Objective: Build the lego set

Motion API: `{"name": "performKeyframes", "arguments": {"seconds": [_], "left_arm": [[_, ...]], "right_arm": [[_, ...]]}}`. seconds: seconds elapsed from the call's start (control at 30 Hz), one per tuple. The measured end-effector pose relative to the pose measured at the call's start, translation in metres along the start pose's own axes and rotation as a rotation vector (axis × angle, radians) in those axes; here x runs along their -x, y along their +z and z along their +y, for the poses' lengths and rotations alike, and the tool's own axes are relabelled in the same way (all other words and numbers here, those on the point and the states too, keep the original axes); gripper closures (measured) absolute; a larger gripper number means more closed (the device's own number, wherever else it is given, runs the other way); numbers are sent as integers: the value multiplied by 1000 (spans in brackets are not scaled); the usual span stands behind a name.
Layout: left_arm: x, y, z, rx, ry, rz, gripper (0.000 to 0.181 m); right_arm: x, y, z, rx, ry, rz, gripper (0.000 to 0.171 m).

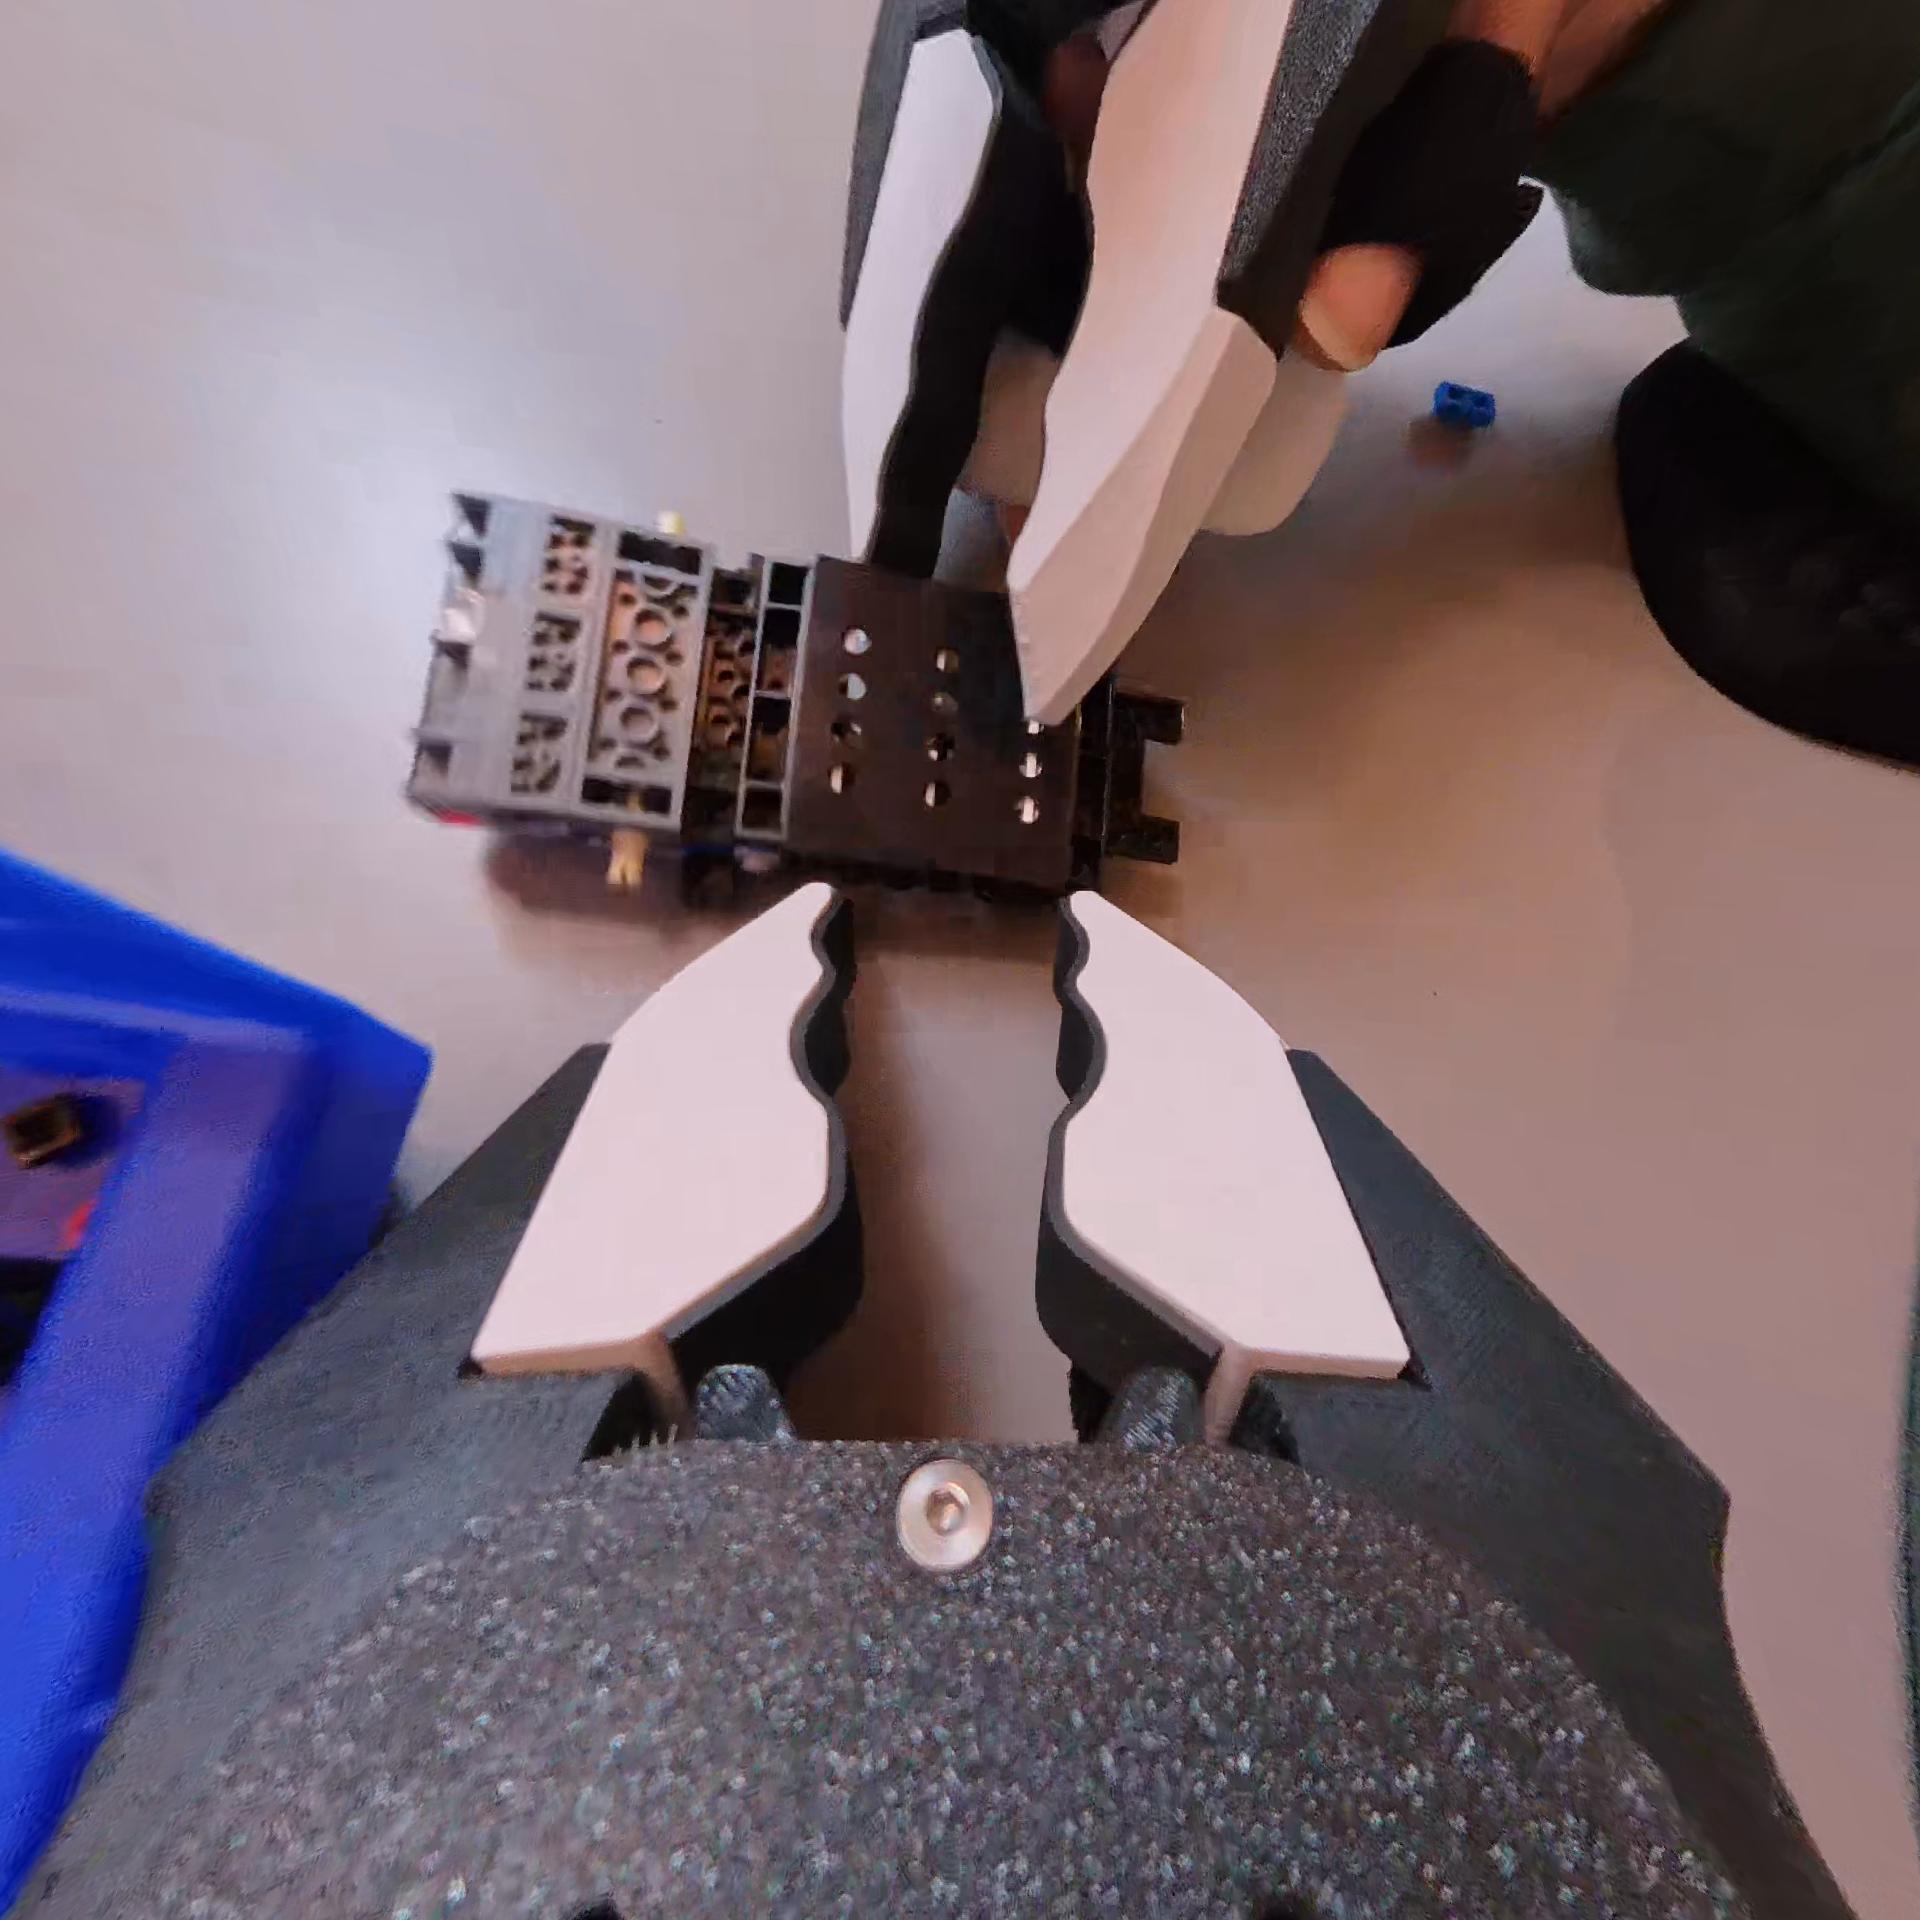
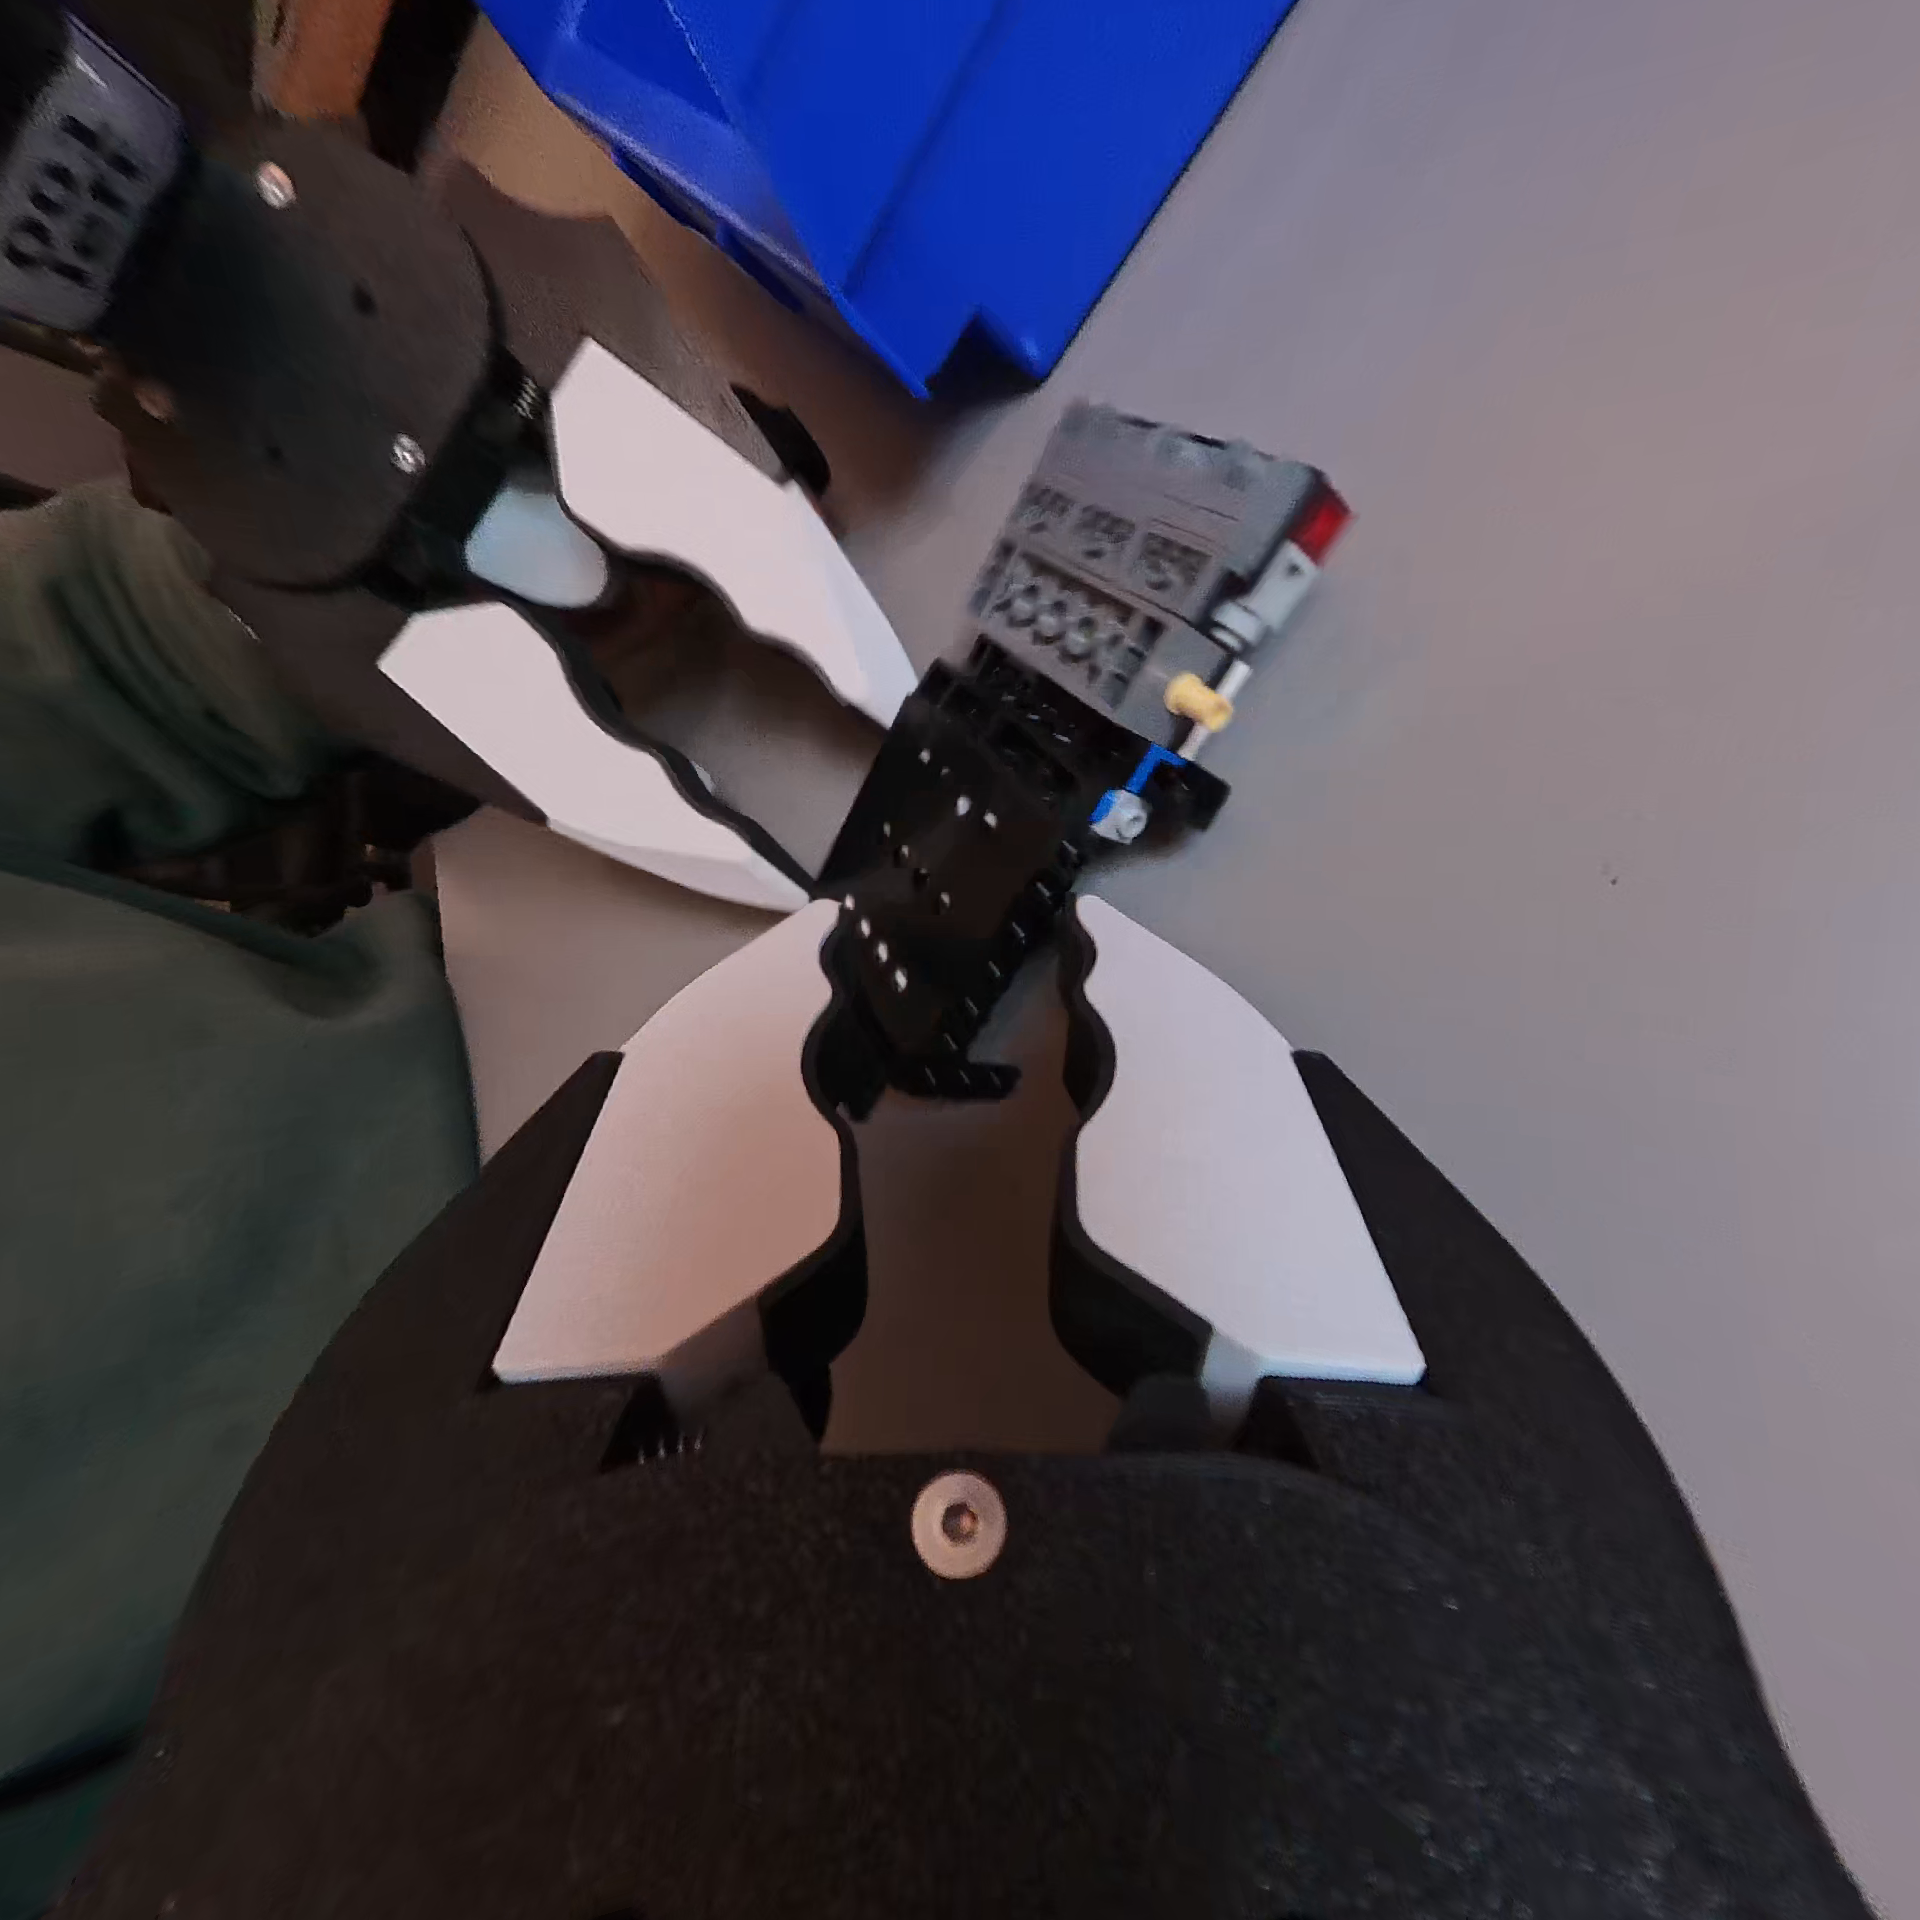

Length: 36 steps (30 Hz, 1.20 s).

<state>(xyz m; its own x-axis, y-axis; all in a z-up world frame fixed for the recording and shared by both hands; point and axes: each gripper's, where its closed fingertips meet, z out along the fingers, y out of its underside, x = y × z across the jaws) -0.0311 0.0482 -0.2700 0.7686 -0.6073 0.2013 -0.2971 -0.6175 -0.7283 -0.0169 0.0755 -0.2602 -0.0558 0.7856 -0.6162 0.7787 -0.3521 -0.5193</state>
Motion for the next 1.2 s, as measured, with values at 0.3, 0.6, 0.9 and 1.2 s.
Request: {"name": "performKeyframes", "arguments": {"seconds": [0.3,0.6,0.9,1.2], "left_arm": [[3,8,-10,-54,14,-46,156],[-2,-10,-35,-229,-260,133,147],[8,1,-32,-237,-460,150,144],[16,1,-15,-100,-224,-3,149]], "right_arm": [[17,-21,-20,-130,-46,-65,159],[2,-33,-32,-46,-494,497,160],[11,5,2,184,-618,419,148],[-15,-54,0,72,-461,403,136]]}}
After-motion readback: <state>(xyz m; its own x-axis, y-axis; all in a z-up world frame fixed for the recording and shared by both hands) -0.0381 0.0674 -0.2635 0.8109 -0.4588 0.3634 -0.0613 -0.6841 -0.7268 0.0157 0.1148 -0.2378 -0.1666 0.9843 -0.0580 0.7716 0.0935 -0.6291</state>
